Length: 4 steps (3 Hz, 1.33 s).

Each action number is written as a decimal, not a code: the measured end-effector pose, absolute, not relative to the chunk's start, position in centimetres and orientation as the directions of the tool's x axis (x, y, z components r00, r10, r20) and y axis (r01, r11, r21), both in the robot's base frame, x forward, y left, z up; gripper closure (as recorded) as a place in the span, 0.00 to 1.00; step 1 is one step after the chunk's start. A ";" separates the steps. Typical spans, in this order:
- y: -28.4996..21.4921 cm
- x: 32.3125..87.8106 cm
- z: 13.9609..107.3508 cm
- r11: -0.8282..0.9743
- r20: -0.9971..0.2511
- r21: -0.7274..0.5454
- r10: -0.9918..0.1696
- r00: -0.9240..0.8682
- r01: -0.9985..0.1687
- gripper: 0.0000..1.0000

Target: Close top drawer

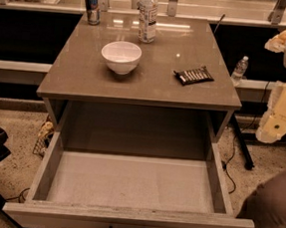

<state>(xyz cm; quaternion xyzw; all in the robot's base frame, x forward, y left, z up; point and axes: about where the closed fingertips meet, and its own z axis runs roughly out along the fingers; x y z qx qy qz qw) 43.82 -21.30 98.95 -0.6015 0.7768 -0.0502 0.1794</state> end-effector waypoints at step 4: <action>-22.4 38.2 91.6 0.274 -0.410 -0.336 -0.904 -0.122 -0.901 0.03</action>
Offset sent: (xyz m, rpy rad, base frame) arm -0.0064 0.0000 -0.0222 0.0693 0.0001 0.0288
